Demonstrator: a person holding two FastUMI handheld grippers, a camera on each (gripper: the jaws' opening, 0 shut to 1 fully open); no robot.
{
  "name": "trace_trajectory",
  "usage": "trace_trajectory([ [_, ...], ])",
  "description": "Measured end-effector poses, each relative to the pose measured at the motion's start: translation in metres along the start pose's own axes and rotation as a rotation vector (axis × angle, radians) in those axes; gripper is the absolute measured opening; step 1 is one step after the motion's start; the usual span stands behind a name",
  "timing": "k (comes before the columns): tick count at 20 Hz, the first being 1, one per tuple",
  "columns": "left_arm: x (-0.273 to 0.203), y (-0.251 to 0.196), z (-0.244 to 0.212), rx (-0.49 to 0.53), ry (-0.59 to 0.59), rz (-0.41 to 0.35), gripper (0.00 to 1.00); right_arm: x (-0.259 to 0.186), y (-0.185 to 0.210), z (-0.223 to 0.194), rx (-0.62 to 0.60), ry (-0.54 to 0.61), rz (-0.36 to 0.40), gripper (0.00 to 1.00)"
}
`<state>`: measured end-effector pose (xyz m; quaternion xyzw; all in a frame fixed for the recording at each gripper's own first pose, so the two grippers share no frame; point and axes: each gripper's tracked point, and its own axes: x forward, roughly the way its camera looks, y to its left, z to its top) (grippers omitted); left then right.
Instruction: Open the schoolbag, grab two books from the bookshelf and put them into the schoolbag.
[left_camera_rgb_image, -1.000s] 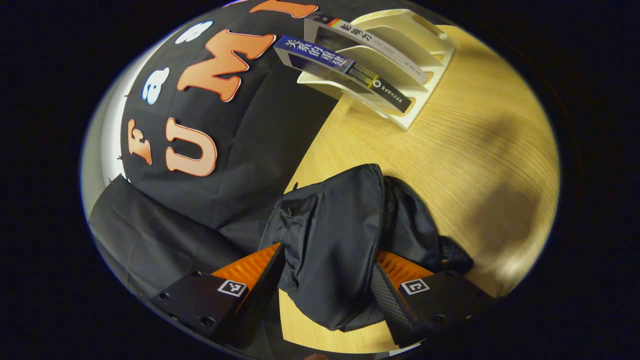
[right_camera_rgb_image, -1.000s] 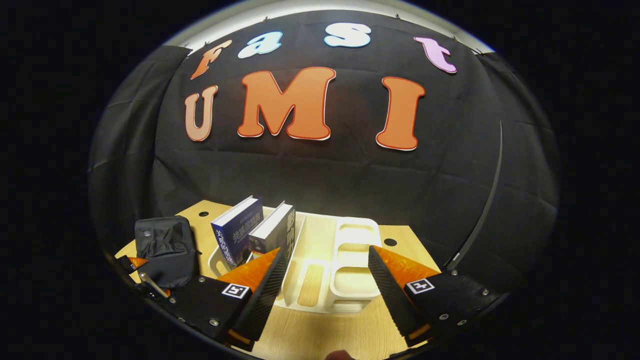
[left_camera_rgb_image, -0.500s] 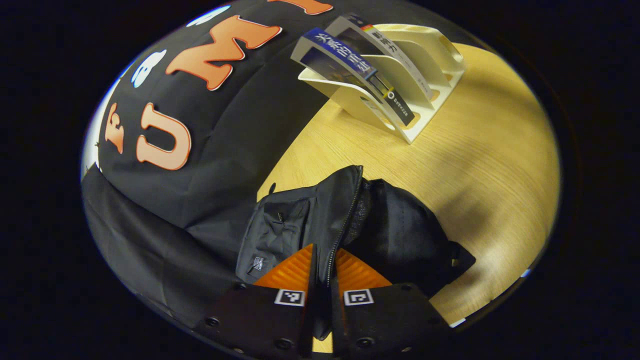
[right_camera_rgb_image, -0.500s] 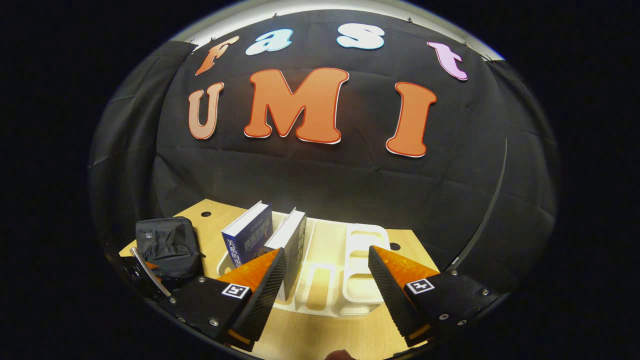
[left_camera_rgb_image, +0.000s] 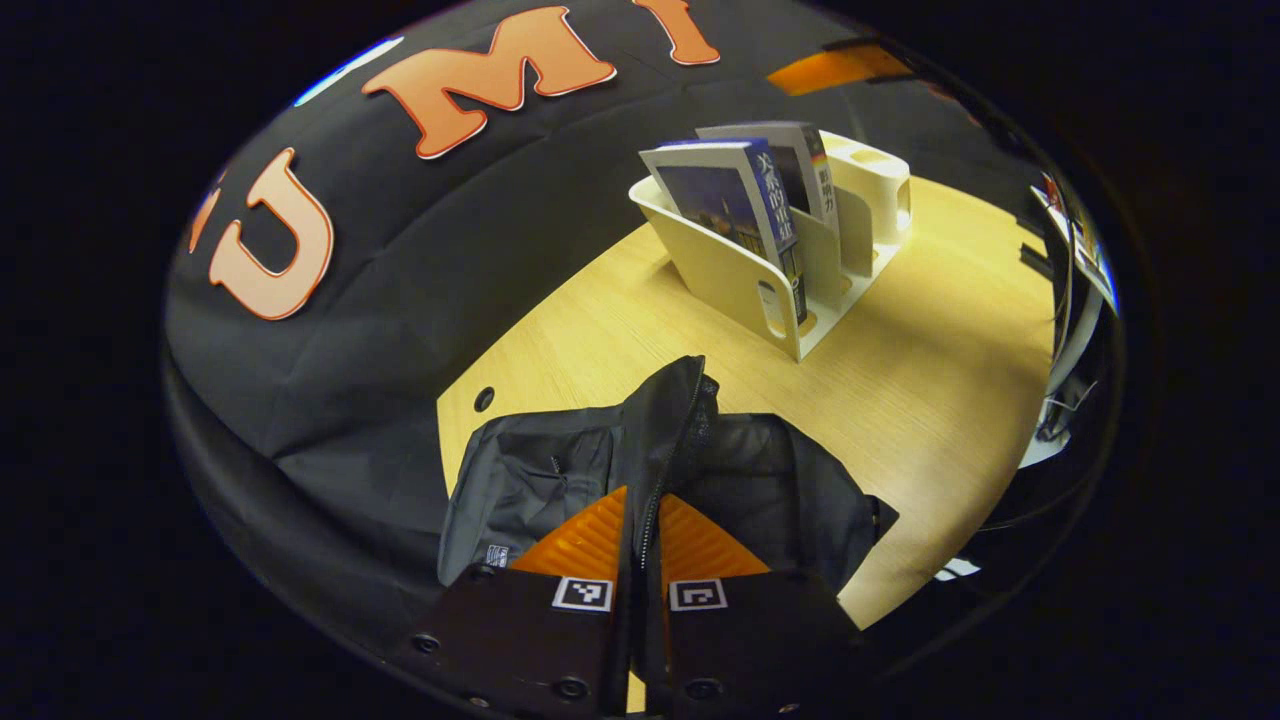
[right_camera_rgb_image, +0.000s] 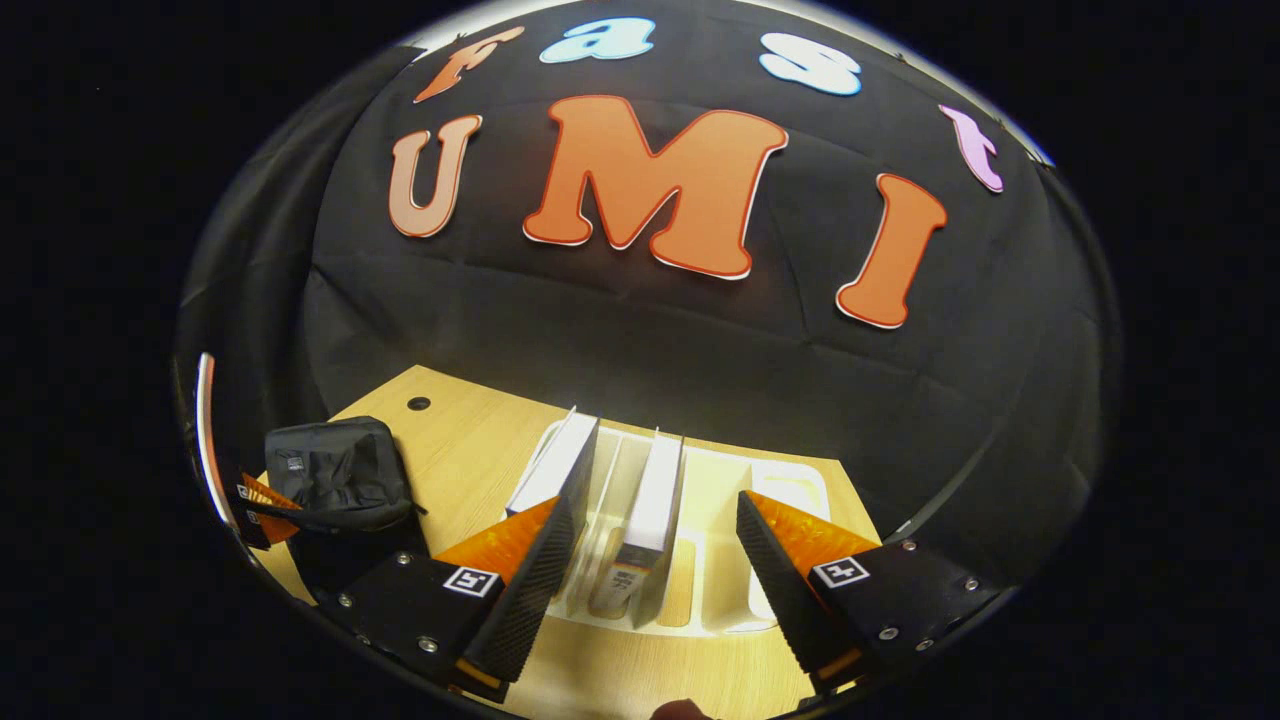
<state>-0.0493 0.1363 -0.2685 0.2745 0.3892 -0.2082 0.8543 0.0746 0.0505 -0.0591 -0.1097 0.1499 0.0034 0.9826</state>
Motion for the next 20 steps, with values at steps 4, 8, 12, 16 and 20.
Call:
trace_trajectory([
  [4, -0.014, 0.037, 0.010, -0.019, -0.007, -0.085, 0.06, 0.027, 0.027, 0.009, -0.041, 0.119, 0.020, 0.98],
  [8, -0.016, 0.061, 0.019, 0.023, -0.012, -0.116, 0.06, 0.041, 0.038, -0.009, -0.048, 0.287, 0.021, 1.00],
  [12, -0.017, 0.068, 0.023, 0.045, 0.012, -0.204, 0.06, 0.057, 0.039, -0.008, -0.084, 0.377, 0.005, 1.00],
  [16, -0.017, 0.078, 0.031, 0.030, 0.030, -0.287, 0.06, 0.074, 0.058, -0.009, -0.033, 0.484, 0.051, 1.00],
  [20, -0.015, 0.088, 0.033, 0.024, 0.040, -0.328, 0.05, 0.095, 0.063, -0.016, 0.015, 0.610, 0.067, 1.00],
])
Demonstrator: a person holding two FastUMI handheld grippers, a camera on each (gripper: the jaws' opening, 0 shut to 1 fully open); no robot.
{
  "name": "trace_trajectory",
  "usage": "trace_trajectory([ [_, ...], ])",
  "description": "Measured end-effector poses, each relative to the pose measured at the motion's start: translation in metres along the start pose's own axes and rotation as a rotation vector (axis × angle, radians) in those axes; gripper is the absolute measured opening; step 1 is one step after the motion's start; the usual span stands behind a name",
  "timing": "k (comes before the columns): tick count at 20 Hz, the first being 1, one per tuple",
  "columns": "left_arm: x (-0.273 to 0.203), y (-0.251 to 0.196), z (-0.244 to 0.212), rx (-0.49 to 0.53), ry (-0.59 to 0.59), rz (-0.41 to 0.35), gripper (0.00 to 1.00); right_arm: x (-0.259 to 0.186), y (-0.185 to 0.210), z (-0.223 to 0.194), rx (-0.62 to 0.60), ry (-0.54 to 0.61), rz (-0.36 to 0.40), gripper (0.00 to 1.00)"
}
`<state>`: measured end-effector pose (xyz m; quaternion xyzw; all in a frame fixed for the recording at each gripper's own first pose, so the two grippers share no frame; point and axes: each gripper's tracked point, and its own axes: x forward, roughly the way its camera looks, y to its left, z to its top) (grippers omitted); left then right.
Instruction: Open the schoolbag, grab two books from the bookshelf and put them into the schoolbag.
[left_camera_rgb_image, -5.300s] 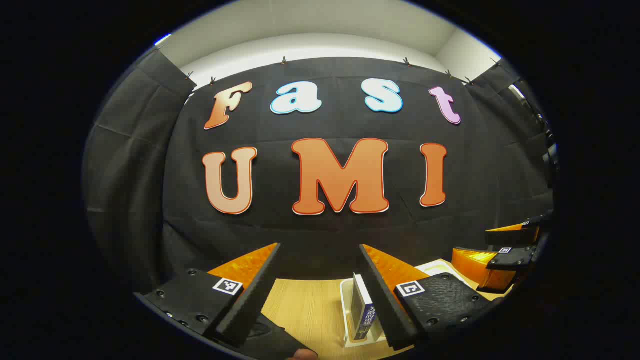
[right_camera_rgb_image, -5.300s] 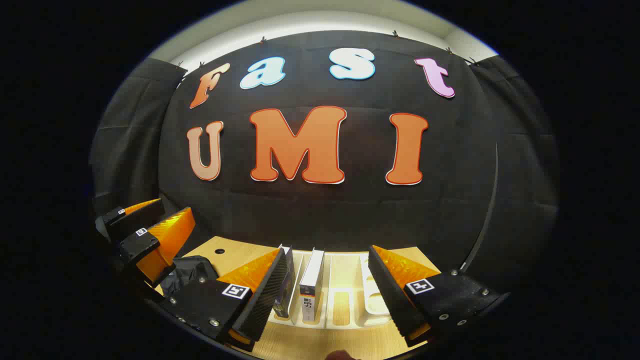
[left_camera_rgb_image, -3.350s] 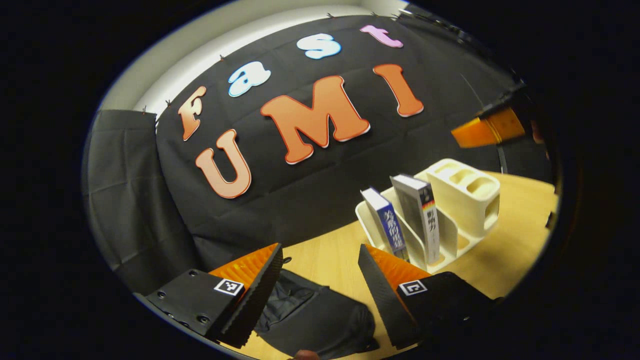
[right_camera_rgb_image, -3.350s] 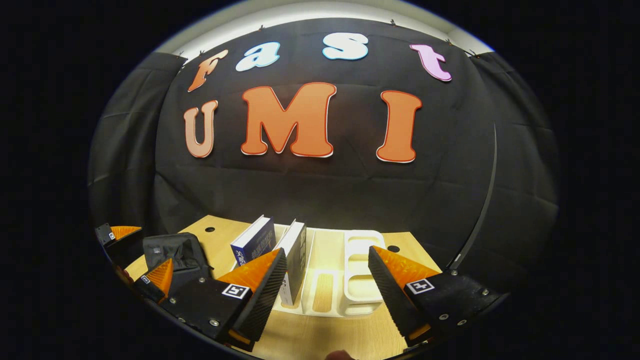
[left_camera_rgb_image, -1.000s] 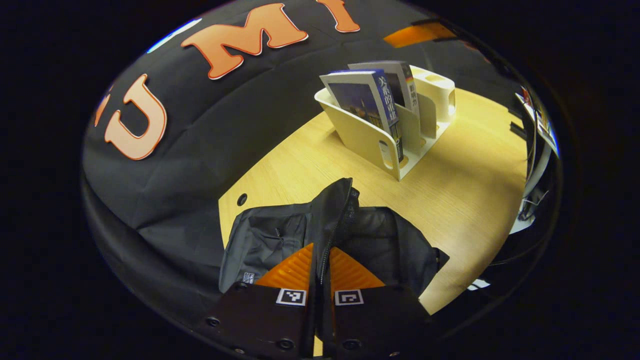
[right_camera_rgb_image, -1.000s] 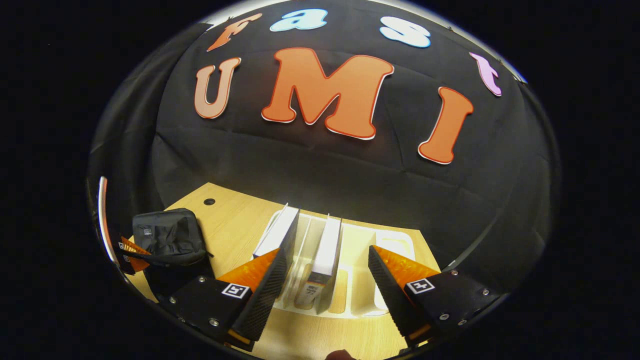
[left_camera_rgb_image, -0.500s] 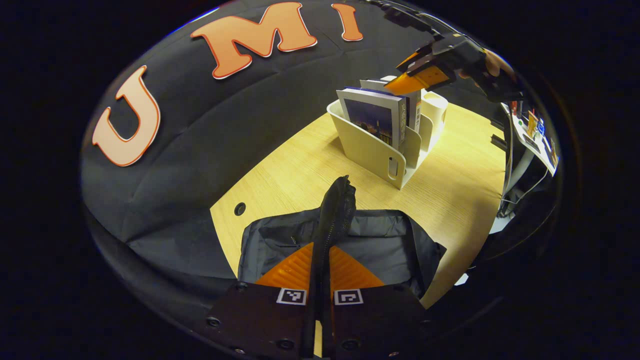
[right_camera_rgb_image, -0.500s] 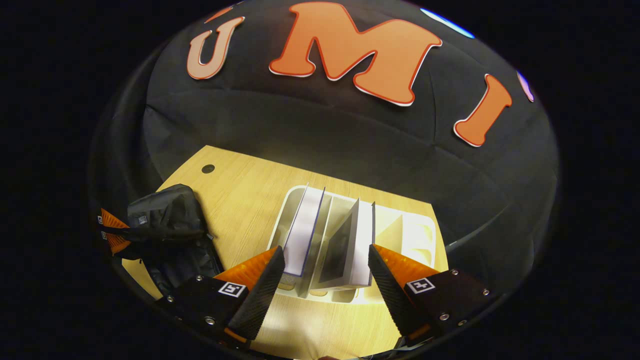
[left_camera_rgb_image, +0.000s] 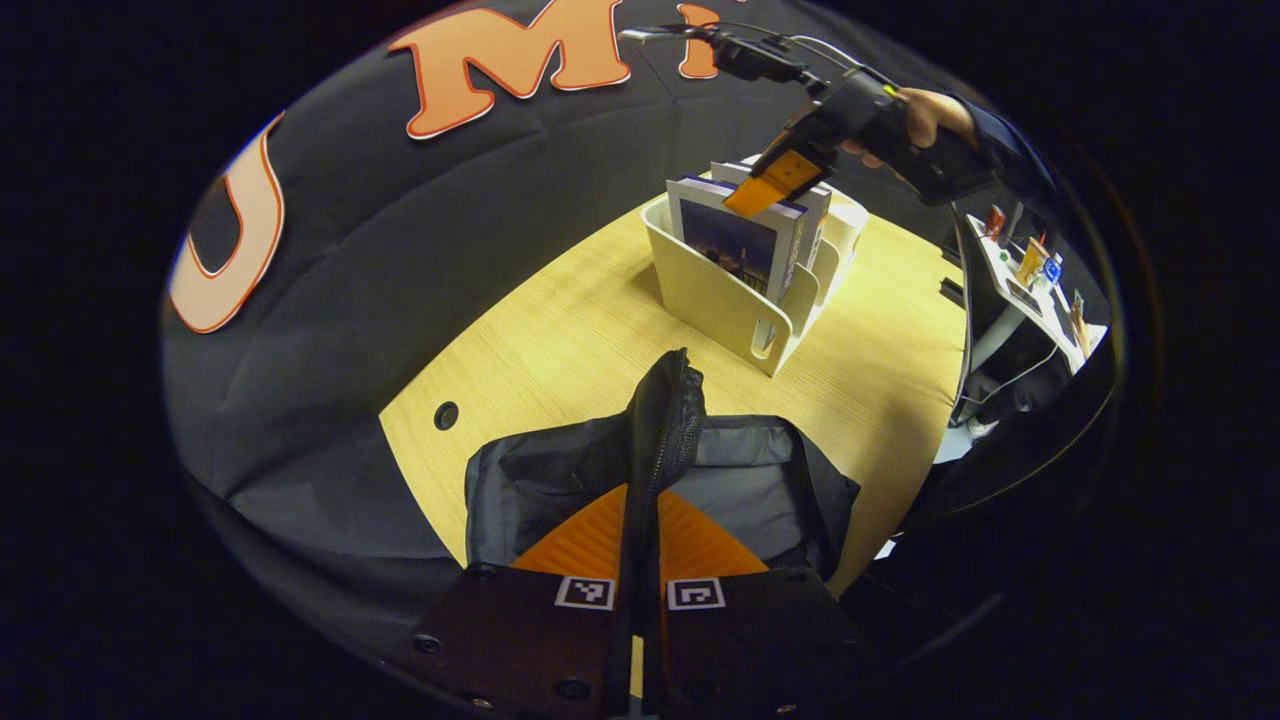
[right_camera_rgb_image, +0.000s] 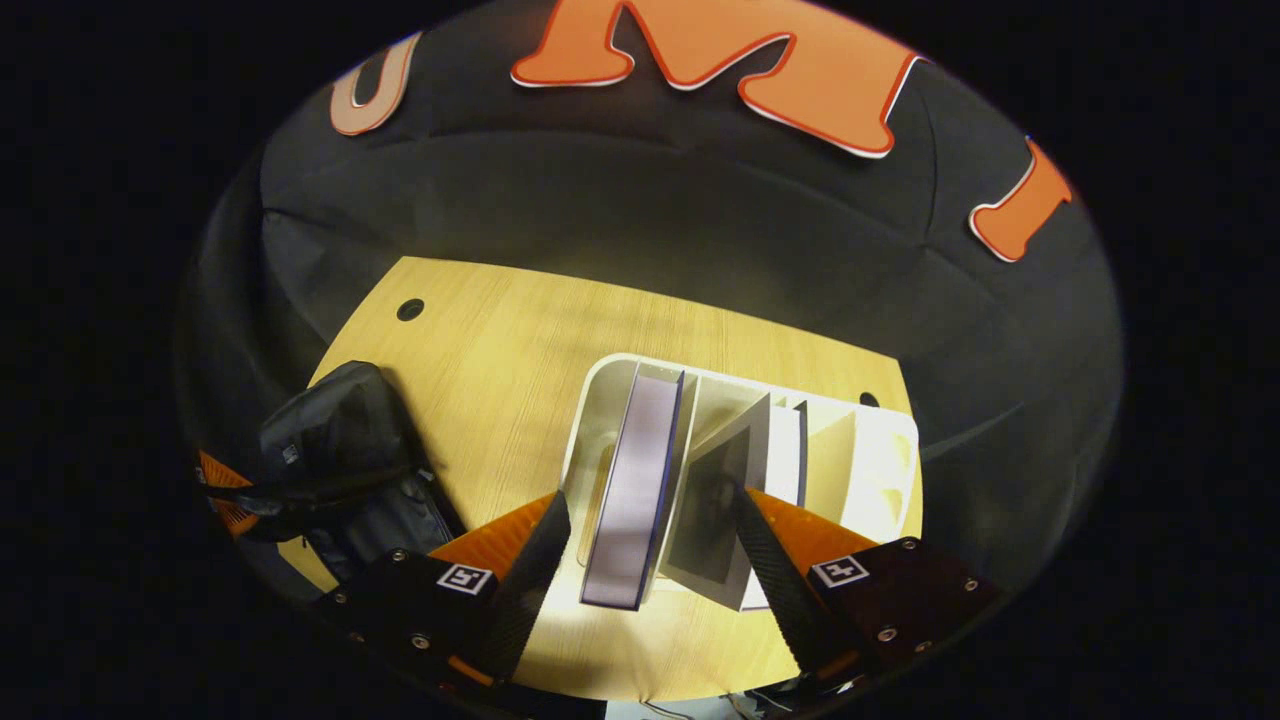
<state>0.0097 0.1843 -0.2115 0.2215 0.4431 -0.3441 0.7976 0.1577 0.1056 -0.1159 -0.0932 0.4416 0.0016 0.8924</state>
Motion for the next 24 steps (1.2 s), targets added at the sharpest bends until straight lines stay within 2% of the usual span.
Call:
trace_trajectory([
  [3, 0.003, 0.004, -0.001, -0.013, 0.009, -0.029, 0.05, 0.019, -0.002, 0.005, -0.007, 0.071, 0.004, 0.93],
  [4, 0.004, 0.005, -0.002, -0.014, 0.011, -0.035, 0.05, 0.026, -0.002, 0.005, -0.001, 0.094, -0.005, 0.87],
  [7, 0.007, 0.007, -0.003, -0.011, 0.010, -0.046, 0.05, 0.037, 0.009, 0.002, 0.042, 0.168, 0.038, 0.76],
  [8, 0.006, 0.007, -0.003, -0.007, 0.010, -0.048, 0.05, 0.039, 0.011, 0.001, 0.061, 0.193, 0.035, 0.68],
  [9, 0.006, 0.008, -0.003, -0.005, 0.011, -0.049, 0.05, 0.042, 0.013, 0.000, 0.073, 0.211, 0.037, 0.65],
  [10, 0.006, 0.009, -0.003, -0.003, 0.012, -0.050, 0.05, 0.044, 0.014, -0.002, 0.090, 0.236, 0.035, 0.48],
  [11, 0.007, 0.009, -0.004, -0.006, 0.013, -0.052, 0.05, 0.042, 0.017, -0.001, 0.120, 0.249, 0.043, 0.48],
  [12, 0.006, 0.009, -0.003, -0.011, 0.015, -0.057, 0.05, 0.041, 0.018, -0.003, 0.141, 0.262, 0.053, 0.41],
  [13, 0.007, 0.009, -0.004, -0.016, 0.016, -0.064, 0.05, 0.039, 0.018, -0.006, 0.161, 0.277, 0.044, 0.45],
  [14, 0.010, 0.008, -0.004, -0.017, 0.017, -0.071, 0.05, 0.034, 0.017, -0.008, 0.168, 0.281, 0.044, 0.36],
  [18, 0.011, 0.008, -0.003, -0.006, 0.015, -0.092, 0.05, 0.003, 0.015, -0.019, 0.227, 0.243, 0.094, 0.32],
  [24, 0.016, 0.002, -0.006, -0.018, 0.023, -0.125, 0.05, -0.053, 0.003, -0.064, 0.286, 0.178, 0.131, 0.32],
])
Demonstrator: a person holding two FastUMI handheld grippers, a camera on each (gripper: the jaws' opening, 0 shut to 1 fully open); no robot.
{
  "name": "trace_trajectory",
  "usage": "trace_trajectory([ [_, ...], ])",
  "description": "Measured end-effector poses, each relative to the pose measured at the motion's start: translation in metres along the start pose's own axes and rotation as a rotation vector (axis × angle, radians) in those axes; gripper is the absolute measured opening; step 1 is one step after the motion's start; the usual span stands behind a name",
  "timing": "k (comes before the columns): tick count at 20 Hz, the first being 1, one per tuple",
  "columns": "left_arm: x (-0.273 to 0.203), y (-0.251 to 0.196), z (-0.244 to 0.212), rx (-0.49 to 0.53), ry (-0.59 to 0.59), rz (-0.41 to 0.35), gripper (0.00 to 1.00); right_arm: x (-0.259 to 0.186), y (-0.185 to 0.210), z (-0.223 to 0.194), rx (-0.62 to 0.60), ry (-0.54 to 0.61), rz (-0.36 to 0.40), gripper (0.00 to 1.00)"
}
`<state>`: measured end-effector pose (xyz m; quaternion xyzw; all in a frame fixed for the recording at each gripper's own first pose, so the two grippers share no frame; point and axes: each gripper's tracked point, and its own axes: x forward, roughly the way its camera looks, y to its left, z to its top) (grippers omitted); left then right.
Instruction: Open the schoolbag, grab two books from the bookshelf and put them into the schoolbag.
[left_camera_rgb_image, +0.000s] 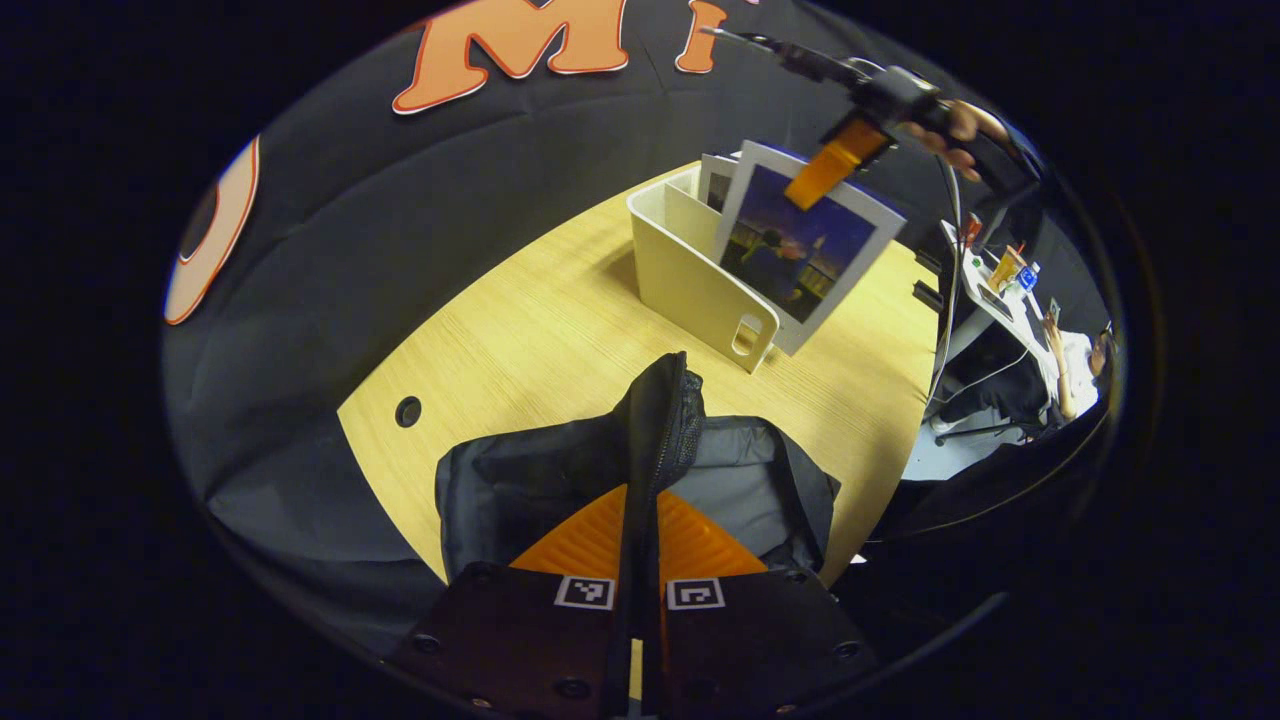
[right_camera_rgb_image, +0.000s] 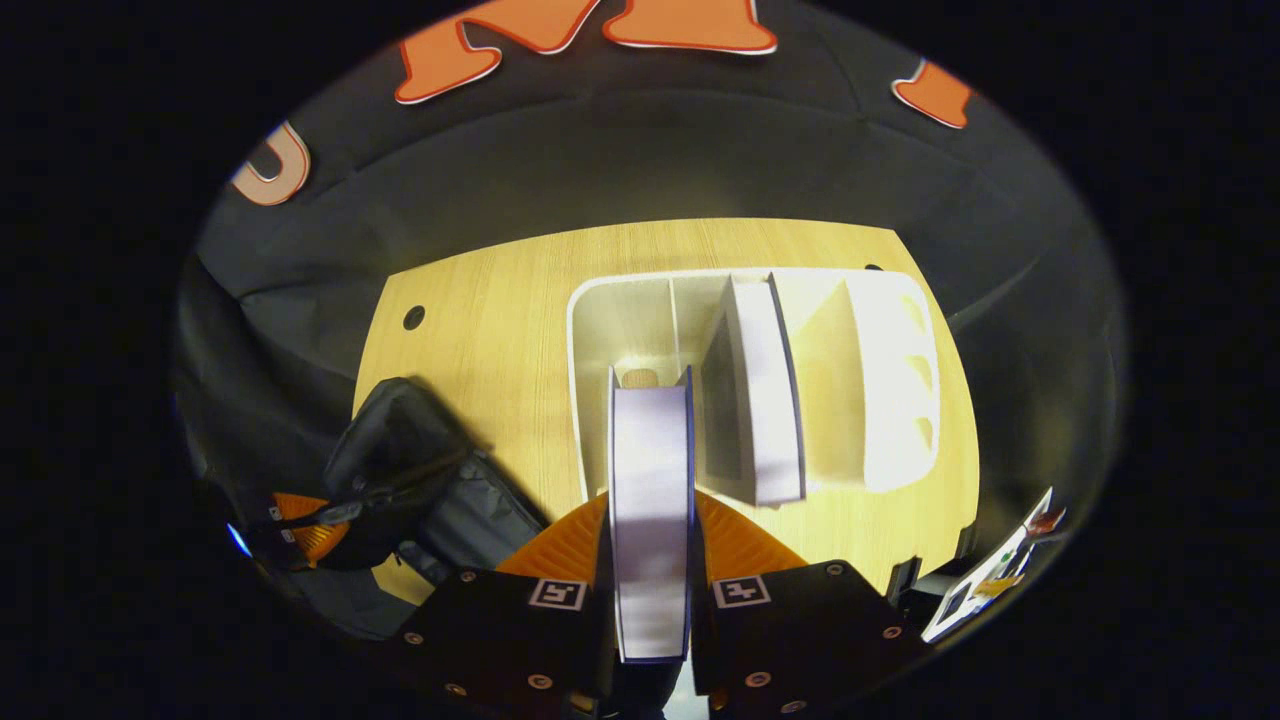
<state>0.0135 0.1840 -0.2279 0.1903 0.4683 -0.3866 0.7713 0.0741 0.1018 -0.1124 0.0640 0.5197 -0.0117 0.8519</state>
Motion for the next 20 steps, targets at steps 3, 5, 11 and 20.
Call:
trace_trajectory([
  [3, 0.001, 0.001, 0.001, 0.001, -0.003, 0.001, 0.05, -0.020, -0.009, -0.029, 0.047, -0.025, 0.035, 0.31],
  [5, 0.001, 0.000, 0.003, -0.001, -0.002, 0.002, 0.05, -0.034, -0.010, -0.042, 0.089, -0.049, 0.074, 0.31],
  [11, -0.001, -0.005, 0.002, -0.004, -0.004, 0.005, 0.05, -0.061, -0.019, -0.090, 0.199, -0.092, 0.172, 0.30],
  [20, -0.007, -0.017, 0.005, -0.030, -0.023, 0.020, 0.05, -0.037, 0.026, -0.156, 0.480, -0.063, 0.491, 0.29],
])
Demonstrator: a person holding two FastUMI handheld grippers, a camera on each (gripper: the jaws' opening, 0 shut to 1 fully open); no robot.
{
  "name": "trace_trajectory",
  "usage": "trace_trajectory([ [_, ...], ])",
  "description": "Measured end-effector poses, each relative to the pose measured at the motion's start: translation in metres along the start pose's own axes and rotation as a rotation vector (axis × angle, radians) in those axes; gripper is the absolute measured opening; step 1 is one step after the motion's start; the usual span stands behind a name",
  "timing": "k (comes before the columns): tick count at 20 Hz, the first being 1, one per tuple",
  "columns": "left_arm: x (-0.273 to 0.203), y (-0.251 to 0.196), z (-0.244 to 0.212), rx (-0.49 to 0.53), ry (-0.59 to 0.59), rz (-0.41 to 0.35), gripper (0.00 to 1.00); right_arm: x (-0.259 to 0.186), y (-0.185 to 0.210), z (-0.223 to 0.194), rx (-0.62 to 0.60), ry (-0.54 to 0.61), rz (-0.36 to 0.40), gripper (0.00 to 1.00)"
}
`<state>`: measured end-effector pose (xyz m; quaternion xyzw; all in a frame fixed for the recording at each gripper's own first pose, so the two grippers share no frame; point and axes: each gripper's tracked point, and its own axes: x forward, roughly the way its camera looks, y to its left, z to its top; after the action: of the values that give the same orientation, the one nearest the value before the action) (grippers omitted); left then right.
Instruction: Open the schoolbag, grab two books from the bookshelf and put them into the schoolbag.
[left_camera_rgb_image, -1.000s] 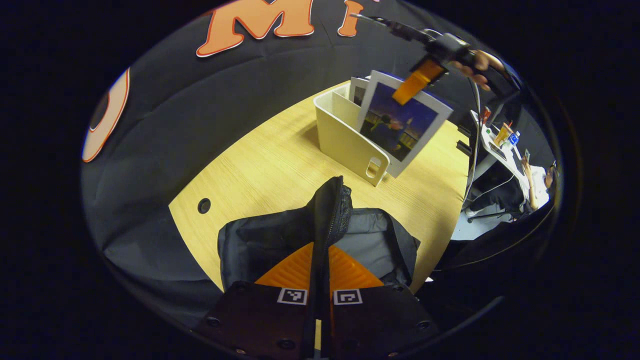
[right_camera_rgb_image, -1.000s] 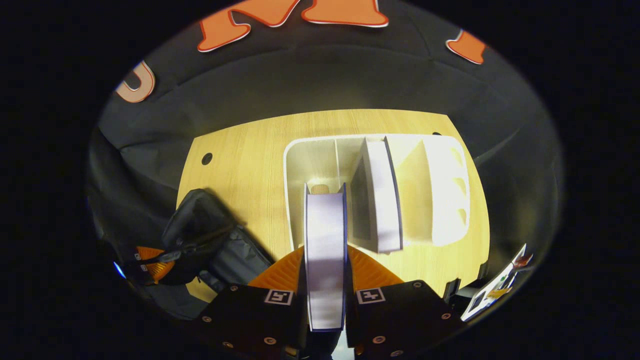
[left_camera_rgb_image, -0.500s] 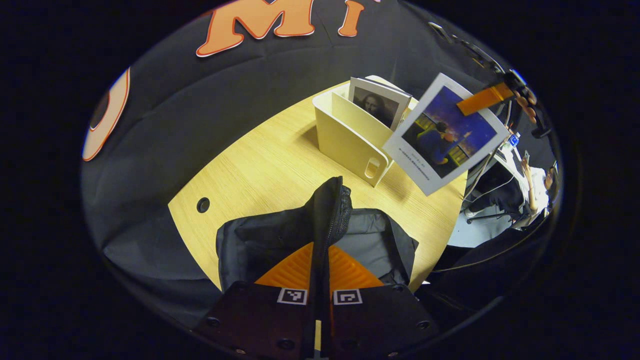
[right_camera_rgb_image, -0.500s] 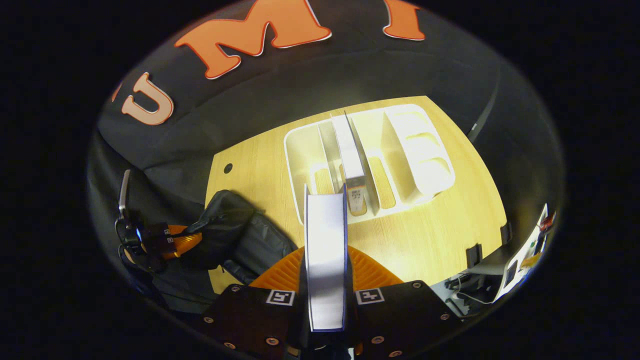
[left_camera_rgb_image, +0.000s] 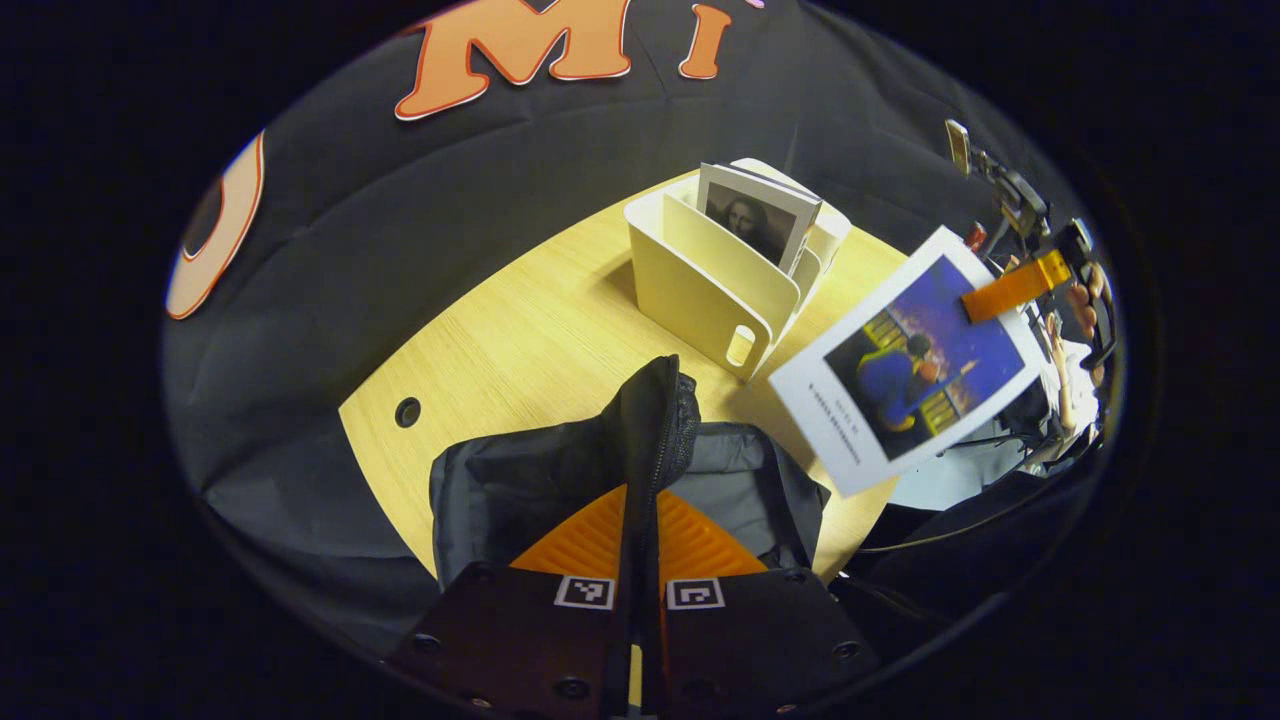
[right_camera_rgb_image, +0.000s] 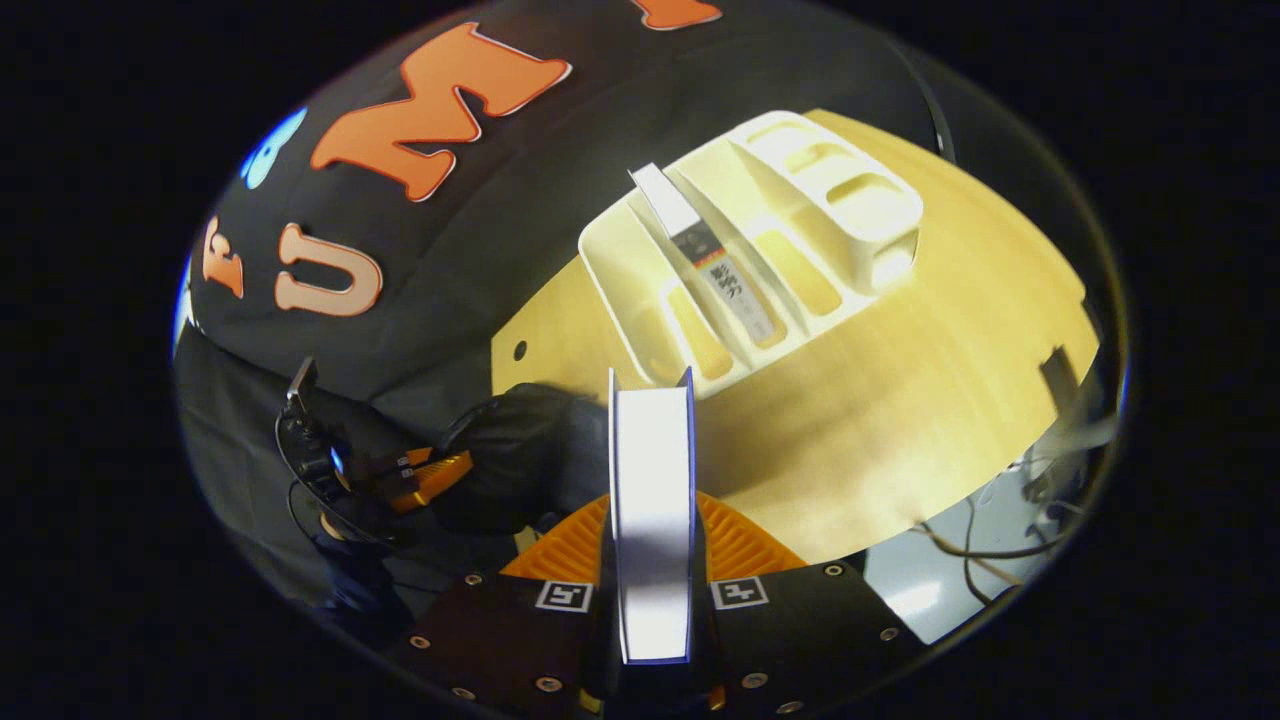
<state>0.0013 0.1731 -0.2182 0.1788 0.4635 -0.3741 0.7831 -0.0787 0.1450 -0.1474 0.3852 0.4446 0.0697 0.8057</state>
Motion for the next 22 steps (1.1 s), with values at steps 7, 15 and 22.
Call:
trace_trajectory([
  [7, -0.009, -0.003, 0.004, -0.031, -0.019, 0.003, 0.05, 0.070, 0.036, -0.039, 0.046, 0.025, 0.156, 0.28],
  [15, -0.011, -0.012, 0.005, -0.072, -0.041, -0.014, 0.04, 0.158, 0.076, -0.051, 0.160, 0.011, 0.327, 0.28],
  [22, -0.009, -0.026, 0.006, -0.114, -0.046, -0.039, 0.04, 0.223, 0.094, -0.057, 0.254, -0.027, 0.409, 0.28],
])
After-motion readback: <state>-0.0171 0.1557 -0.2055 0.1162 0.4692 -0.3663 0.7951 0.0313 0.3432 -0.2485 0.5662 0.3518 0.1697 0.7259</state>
